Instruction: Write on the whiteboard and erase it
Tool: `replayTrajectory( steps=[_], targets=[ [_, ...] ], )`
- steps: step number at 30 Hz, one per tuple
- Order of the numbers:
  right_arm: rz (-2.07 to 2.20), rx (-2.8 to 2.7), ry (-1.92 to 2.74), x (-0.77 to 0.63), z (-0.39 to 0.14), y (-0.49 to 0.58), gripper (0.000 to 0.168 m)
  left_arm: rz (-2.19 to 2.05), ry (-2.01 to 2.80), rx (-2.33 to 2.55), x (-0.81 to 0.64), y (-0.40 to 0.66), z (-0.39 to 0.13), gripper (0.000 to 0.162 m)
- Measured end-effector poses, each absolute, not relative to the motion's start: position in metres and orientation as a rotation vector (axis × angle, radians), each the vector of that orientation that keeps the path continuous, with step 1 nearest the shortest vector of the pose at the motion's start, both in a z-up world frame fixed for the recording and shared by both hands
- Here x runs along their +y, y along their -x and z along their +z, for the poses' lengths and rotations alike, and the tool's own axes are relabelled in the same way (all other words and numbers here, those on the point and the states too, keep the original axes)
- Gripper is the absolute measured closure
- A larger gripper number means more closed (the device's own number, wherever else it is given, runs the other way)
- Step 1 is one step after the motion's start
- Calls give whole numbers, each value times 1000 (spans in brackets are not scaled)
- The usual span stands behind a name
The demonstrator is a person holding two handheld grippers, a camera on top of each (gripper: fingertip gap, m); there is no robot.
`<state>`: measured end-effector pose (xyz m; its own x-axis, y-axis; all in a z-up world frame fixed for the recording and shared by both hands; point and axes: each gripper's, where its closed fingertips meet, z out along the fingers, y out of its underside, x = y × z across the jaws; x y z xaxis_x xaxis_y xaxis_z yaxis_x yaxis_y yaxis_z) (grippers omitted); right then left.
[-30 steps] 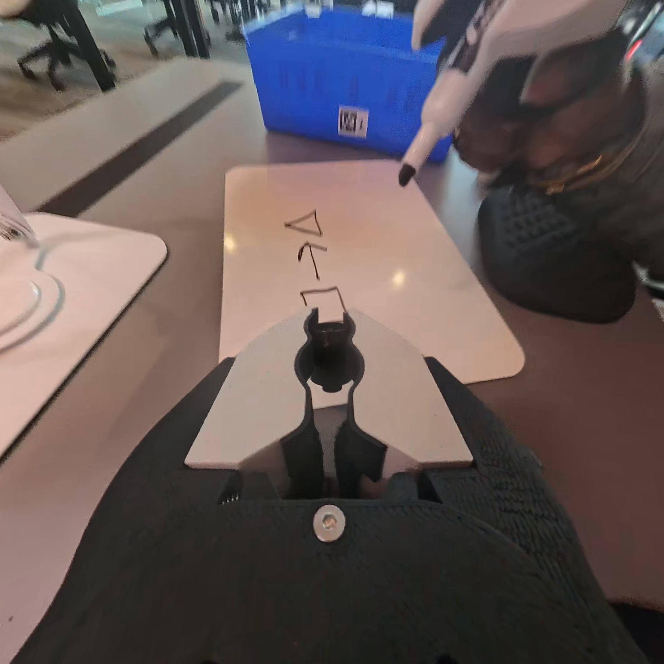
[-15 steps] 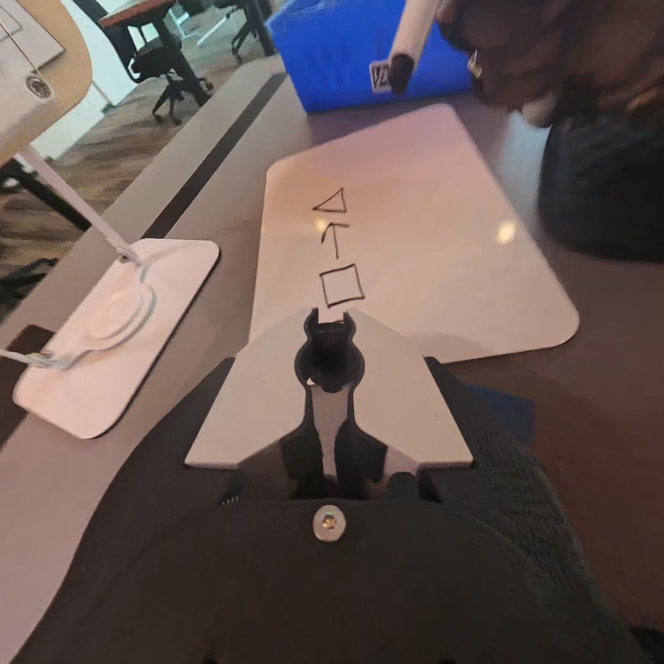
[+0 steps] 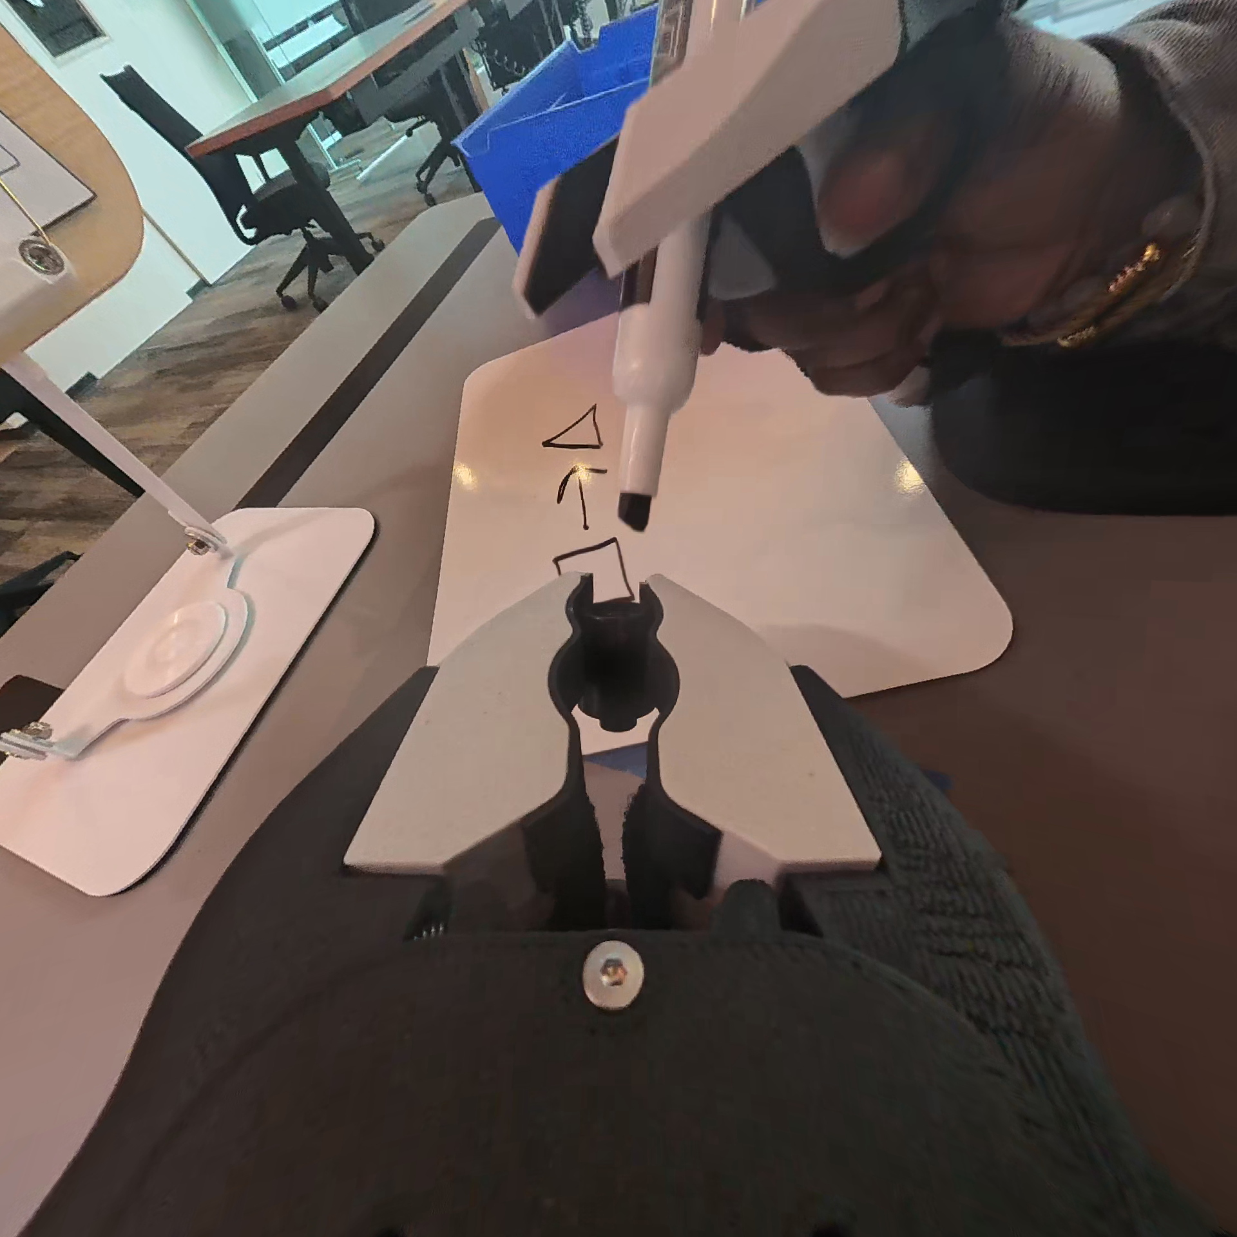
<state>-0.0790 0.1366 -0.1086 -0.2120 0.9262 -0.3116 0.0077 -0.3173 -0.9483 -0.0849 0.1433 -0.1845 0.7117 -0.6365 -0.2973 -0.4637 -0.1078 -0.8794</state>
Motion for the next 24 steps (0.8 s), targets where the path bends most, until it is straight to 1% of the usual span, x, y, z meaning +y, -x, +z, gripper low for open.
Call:
replayTrajectory(
  steps=[7,17,22,24],
  targets=[
    [1558,-1249,1367,130,-123,87,149,-200,1764,924,139,72,-190,149],
    [1529,-1289,1364,126,-127,89,149,-231,1799,919,137,73,-193,149],
    [1504,-1335,1388,119,-139,95,149,-297,1820,930,133,63,-197,149],
    [1499,-1335,1392,118,-140,96,149,-394,1826,904,130,57,-199,149]
  ],
)
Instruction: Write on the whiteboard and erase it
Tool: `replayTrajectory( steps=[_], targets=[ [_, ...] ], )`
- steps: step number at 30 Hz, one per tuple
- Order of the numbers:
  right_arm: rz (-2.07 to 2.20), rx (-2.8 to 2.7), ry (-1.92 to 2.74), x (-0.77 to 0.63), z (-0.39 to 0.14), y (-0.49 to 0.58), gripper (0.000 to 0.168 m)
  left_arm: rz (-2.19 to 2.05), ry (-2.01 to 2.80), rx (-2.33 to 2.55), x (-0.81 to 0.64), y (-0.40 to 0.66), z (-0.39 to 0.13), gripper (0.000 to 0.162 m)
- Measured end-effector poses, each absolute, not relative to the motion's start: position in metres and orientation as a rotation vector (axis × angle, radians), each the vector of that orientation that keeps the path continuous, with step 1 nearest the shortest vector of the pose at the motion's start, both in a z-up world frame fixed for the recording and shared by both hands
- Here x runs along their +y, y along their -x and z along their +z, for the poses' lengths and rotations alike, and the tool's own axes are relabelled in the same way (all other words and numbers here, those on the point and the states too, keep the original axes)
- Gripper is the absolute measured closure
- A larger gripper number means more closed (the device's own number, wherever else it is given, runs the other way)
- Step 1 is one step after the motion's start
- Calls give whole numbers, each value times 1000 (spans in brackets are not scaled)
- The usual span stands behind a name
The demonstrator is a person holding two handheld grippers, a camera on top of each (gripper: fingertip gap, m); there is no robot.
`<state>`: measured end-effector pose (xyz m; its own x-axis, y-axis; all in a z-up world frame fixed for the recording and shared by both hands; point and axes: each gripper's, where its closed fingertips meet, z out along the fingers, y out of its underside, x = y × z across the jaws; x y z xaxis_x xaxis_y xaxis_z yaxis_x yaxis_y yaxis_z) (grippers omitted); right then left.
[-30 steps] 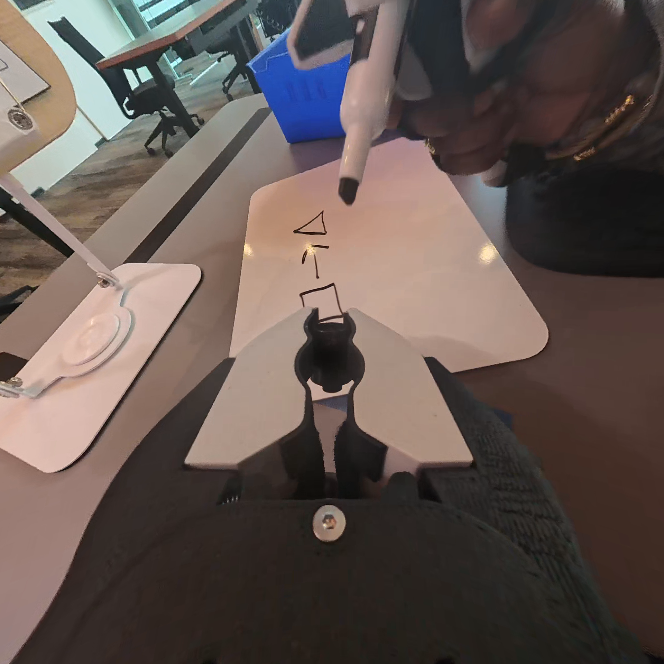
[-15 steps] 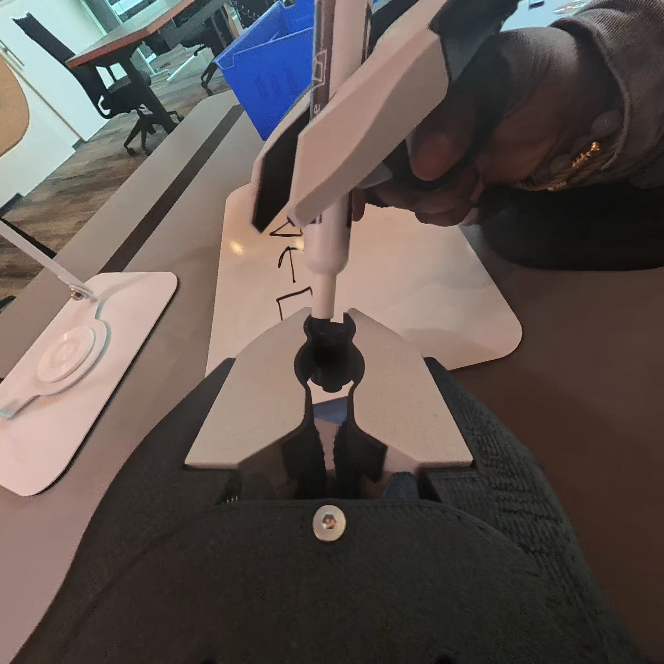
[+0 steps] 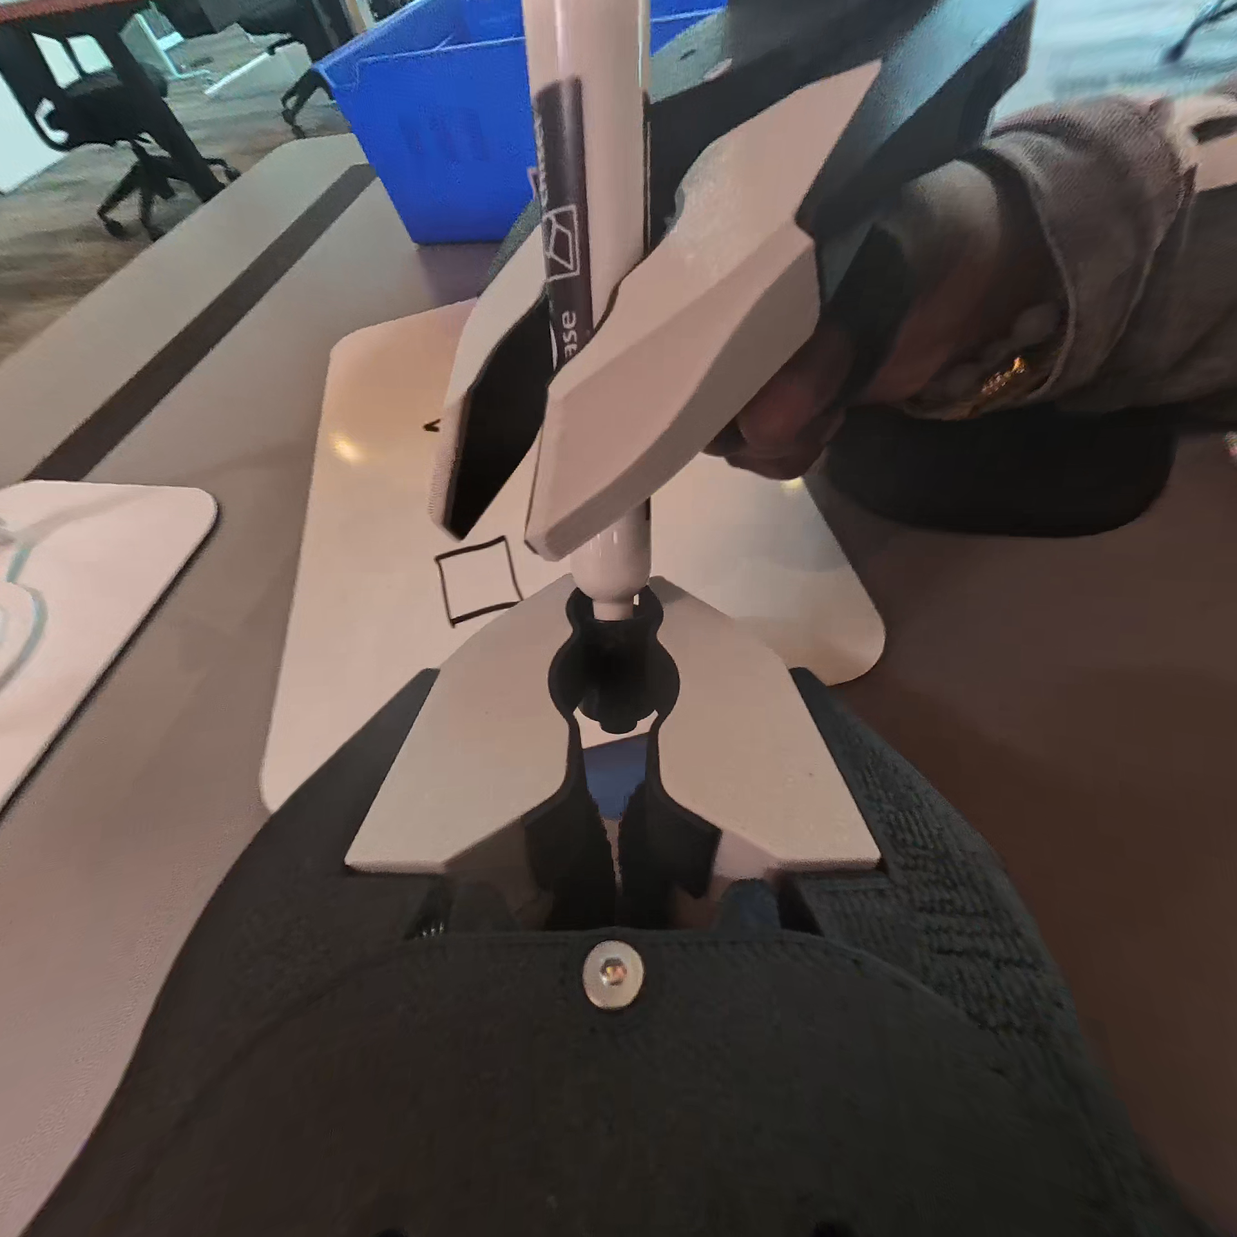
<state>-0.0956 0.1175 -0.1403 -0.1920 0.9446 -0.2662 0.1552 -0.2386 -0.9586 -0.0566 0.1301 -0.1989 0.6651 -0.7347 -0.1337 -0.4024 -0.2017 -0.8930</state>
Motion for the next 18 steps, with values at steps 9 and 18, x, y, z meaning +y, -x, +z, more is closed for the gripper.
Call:
replayTrajectory(
  steps=[9,18],
  targets=[
    [1475,-1297,1413,122,-146,98,149,-645,1824,700,133,59,-194,151],
    [1469,-1336,1409,116,-148,103,149,-612,1876,821,126,40,-208,151]
  ],
)
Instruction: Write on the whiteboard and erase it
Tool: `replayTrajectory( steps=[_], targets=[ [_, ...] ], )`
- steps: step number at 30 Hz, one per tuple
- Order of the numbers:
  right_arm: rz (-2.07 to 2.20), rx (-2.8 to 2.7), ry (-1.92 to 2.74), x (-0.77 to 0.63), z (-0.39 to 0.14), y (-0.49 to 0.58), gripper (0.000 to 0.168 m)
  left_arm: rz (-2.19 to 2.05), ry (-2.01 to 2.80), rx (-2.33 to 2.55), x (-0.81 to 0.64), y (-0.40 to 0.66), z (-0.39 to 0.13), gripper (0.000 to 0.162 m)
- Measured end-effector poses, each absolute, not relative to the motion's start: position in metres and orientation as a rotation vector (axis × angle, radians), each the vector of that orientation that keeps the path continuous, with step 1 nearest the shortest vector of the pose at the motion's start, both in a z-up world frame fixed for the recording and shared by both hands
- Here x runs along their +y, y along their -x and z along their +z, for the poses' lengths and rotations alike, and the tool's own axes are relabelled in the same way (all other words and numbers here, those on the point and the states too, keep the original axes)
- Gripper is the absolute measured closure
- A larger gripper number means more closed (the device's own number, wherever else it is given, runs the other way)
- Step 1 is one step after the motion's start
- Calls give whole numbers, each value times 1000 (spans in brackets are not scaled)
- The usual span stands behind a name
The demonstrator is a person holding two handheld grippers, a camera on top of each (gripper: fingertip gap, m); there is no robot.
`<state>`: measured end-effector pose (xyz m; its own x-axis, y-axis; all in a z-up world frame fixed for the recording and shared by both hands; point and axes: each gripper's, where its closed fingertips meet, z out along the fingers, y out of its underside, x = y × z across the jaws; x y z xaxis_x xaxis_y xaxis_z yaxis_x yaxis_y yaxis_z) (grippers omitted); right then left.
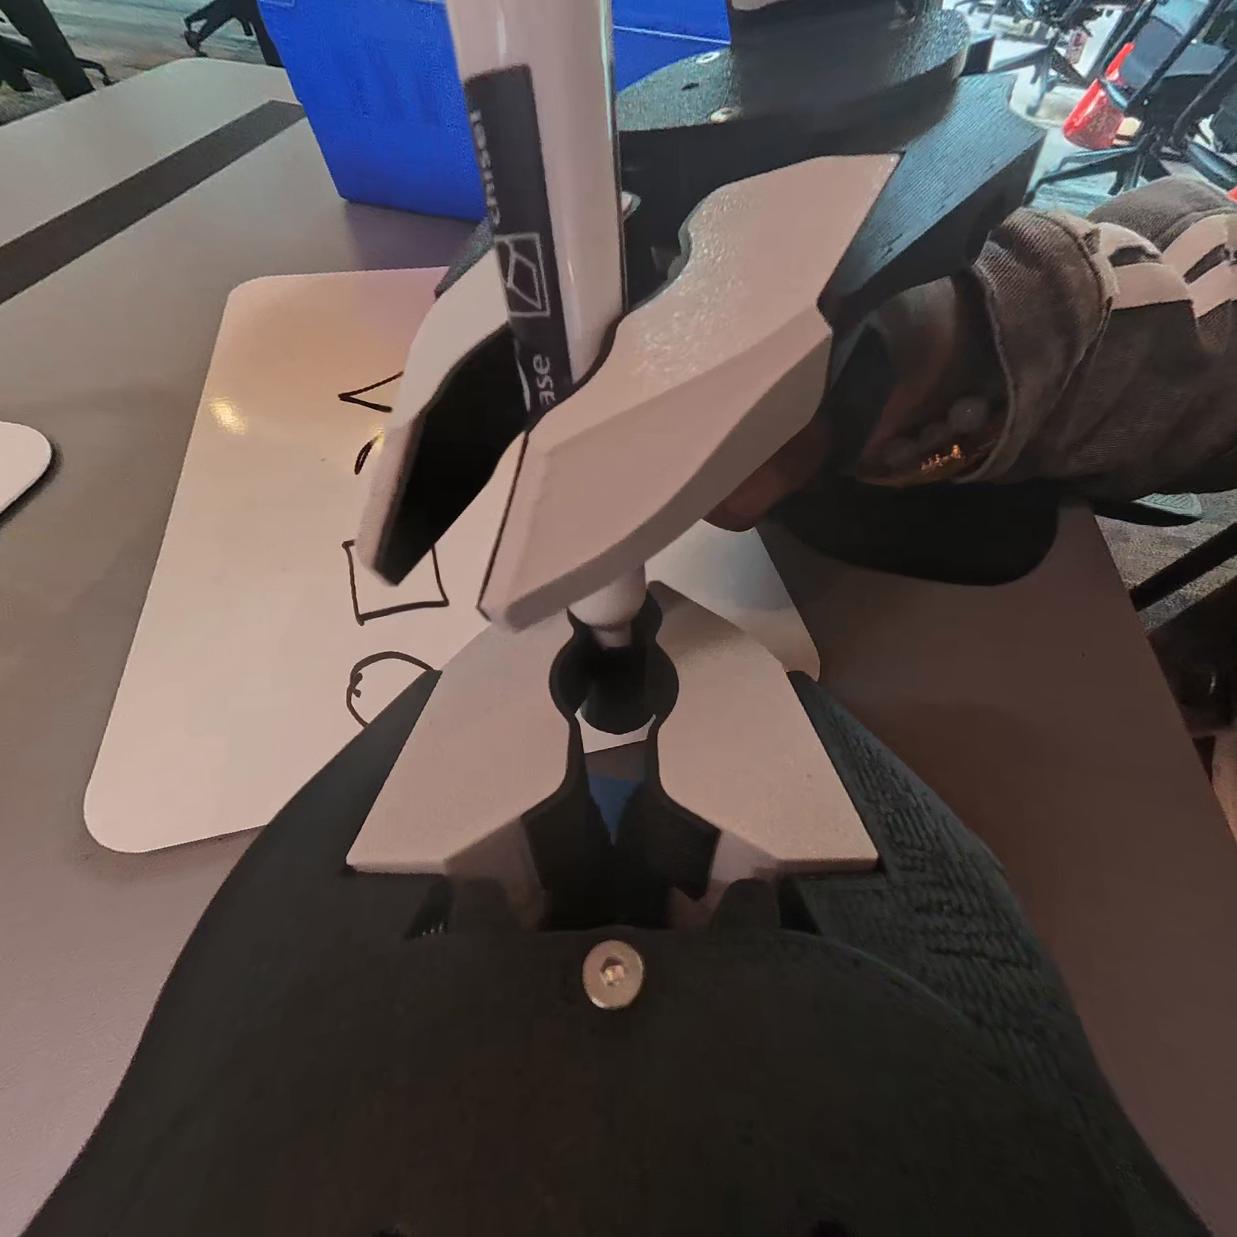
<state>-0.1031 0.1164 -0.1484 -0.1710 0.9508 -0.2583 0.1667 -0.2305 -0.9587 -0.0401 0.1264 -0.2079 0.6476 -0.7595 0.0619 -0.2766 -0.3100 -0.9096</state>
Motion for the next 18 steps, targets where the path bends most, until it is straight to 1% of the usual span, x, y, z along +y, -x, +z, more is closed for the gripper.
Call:
replayTrajectory(
  steps=[3,4,10,13,15,17,18],
  targets=[
    [1399,-1353,1396,117,-150,104,149,-612,1890,782,130,43,-208,152],
    [1389,-1351,1401,118,-151,104,148,-640,1853,731,132,45,-201,152],
    [1441,-1338,1410,118,-153,105,149,-627,1858,738,131,45,-202,151],
    [1436,-1373,1366,115,-156,104,149,-412,1846,881,134,57,-209,150],
    [1515,-1331,1317,116,-140,100,148,-384,1804,880,136,59,-197,150],
    [1608,-1223,1262,123,-117,90,135,-148,1786,872,145,80,-189,150],
    [1613,-1169,1232,130,-108,84,137,-49,1761,885,147,89,-186,150]
  ],
)
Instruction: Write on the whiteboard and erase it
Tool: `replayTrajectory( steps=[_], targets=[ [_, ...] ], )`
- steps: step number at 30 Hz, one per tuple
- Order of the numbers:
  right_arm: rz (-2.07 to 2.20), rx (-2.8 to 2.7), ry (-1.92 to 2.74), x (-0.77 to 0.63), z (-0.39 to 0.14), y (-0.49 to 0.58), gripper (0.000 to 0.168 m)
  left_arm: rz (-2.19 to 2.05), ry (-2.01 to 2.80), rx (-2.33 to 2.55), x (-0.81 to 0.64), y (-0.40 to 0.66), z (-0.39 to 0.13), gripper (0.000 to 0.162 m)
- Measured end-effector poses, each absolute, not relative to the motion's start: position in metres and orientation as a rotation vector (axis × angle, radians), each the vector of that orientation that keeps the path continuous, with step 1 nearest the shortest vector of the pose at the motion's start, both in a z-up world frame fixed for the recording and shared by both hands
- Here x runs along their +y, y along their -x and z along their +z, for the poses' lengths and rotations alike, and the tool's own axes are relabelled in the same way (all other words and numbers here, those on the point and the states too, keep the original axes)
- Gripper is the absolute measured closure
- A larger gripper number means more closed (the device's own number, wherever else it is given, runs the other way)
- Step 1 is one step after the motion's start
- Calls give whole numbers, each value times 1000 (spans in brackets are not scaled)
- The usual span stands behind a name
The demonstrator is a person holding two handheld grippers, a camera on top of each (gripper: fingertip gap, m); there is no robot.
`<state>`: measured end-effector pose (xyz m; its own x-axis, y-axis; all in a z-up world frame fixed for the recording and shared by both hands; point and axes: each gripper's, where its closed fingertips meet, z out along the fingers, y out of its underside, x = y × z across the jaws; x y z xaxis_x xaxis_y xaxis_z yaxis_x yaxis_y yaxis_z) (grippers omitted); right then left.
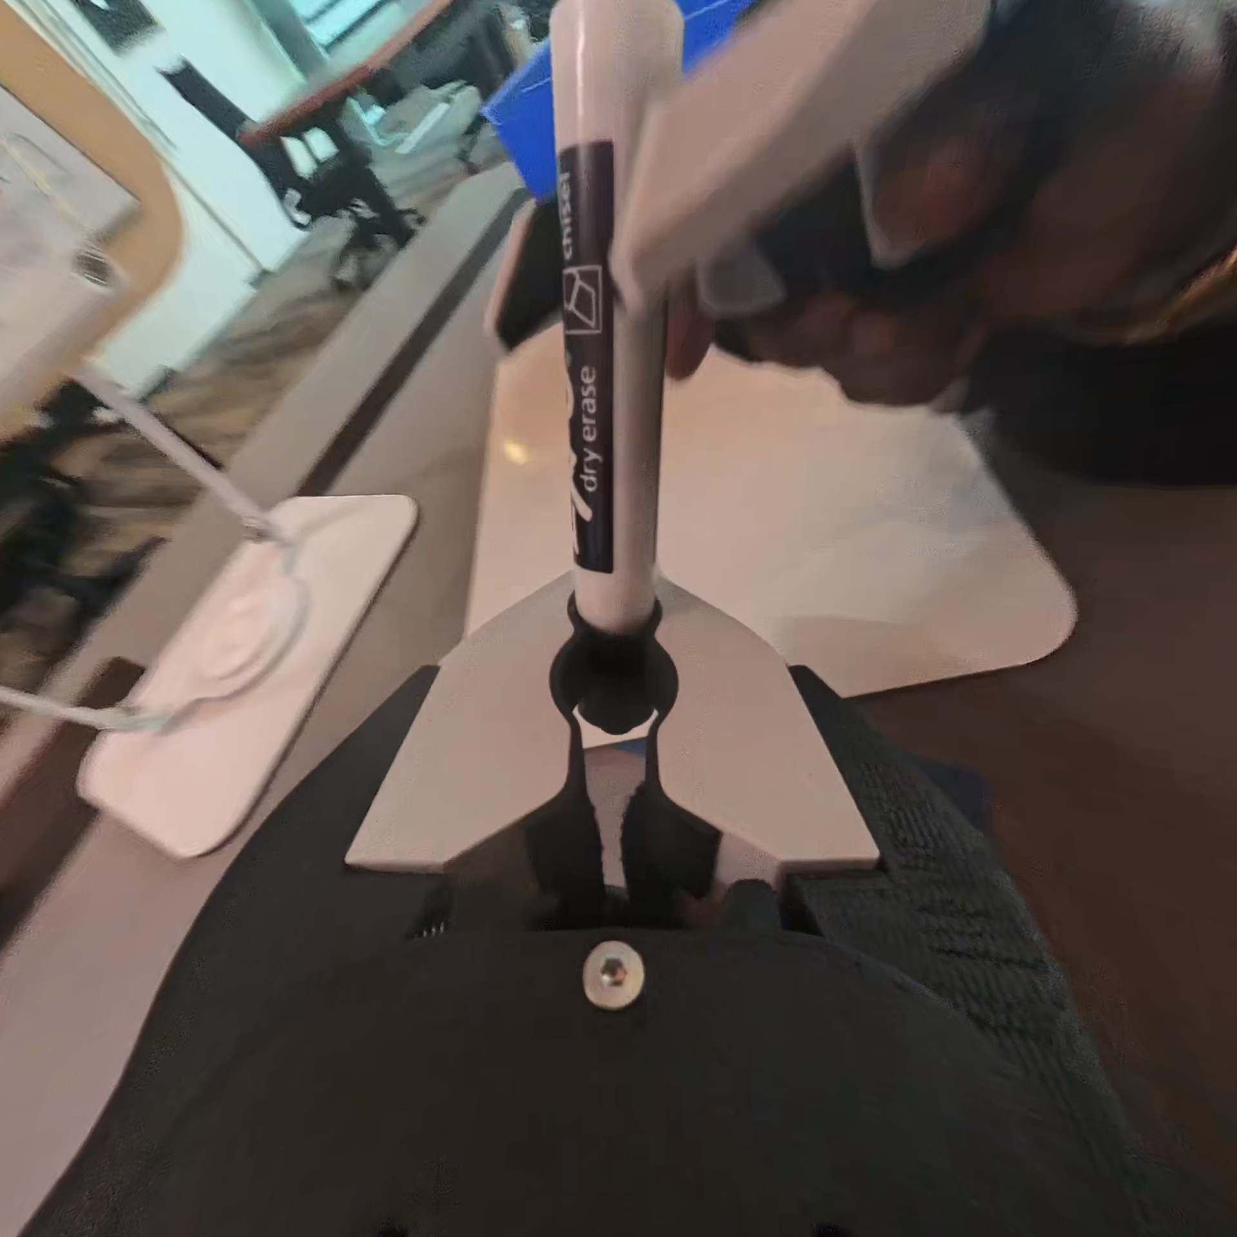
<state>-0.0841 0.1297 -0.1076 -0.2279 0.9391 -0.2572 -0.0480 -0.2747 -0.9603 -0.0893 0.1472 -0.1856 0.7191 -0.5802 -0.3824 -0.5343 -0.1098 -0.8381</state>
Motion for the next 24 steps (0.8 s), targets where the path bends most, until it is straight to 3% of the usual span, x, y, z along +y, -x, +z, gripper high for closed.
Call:
replayTrajectory(
  steps=[5,7,10,15,18,24],
  targets=[
    [1540,-1238,1256,130,-119,86,131,-1,1737,883,149,97,-185,149],
    [1485,-1269,1219,126,-121,88,146,51,1731,919,148,98,-187,149],
    [1391,-1273,1152,128,-117,85,148,46,1689,915,148,96,-182,147],
    [1623,-1045,1141,143,-93,71,149,-161,1553,688,153,95,-152,63],
    [1826,-881,1140,154,-82,61,149,-421,1418,563,144,92,-122,48],
    [1905,-842,1138,157,-78,57,149,-834,1064,378,115,108,-66,48]
  ],
)
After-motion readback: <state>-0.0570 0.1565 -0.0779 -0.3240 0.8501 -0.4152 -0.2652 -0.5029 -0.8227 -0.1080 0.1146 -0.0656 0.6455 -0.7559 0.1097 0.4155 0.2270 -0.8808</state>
